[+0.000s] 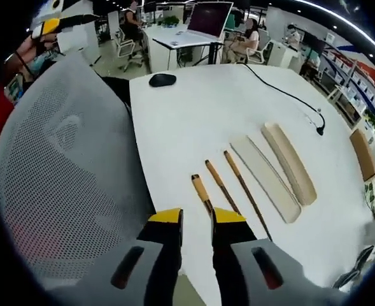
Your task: Arrange the utensils inside the cutlery case until each visible utensil rests in its matching compartment.
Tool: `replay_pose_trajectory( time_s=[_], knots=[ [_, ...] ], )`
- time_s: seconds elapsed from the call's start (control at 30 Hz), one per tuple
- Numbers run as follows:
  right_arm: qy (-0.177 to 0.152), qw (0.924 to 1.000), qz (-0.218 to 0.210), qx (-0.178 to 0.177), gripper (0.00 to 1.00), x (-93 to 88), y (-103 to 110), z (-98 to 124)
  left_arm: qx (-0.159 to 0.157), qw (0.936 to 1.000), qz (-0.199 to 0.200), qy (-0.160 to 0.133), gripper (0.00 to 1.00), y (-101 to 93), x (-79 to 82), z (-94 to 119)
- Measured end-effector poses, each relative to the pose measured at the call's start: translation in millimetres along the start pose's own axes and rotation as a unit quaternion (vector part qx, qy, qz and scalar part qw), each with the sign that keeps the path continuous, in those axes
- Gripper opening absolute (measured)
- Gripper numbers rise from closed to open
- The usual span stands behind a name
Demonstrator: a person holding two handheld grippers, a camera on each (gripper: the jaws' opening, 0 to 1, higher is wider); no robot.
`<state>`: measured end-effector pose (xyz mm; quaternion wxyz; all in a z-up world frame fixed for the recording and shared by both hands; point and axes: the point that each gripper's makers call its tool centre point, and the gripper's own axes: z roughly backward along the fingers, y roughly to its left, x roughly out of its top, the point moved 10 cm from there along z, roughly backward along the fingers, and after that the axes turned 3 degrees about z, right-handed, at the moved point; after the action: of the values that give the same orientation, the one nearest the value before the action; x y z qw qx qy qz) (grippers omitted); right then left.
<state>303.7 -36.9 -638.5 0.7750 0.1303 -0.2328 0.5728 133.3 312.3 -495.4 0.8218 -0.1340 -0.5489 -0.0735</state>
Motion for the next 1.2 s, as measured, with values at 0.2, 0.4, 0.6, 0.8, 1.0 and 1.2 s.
replay_pose_trajectory(
  time_s=[0.2,0.4,0.6,0.8,1.0,1.2],
  knots=[
    [0.015,0.9995,0.027,-0.007,0.21,4.2,-8,-6,0.006,0.9999,0.009,-0.004,0.84,0.3,-1.2,1],
    [0.016,0.9981,0.059,-0.002,0.2,14.9,-18,-11,0.012,0.9999,0.01,-0.001,0.84,-0.1,-3.6,2],
    [0.023,0.9962,0.085,0.004,0.18,20.5,-29,-19,0.015,0.9999,0.002,0.001,0.83,1.1,-2.2,-1],
    [0.036,0.9945,0.098,0.009,0.17,31.6,-43,-23,0.015,0.9999,-0.002,0.005,0.82,1.3,0.2,-8],
    [0.051,0.9898,0.132,0.017,0.18,38.3,-50,-26,0.016,0.9999,-0.004,0.004,0.83,3.2,2.6,-10],
    [0.061,0.9895,0.128,0.028,0.18,39.5,-57,-31,0.02,0.9998,-0.001,0.006,0.83,5.7,1.6,-9]
  ],
)
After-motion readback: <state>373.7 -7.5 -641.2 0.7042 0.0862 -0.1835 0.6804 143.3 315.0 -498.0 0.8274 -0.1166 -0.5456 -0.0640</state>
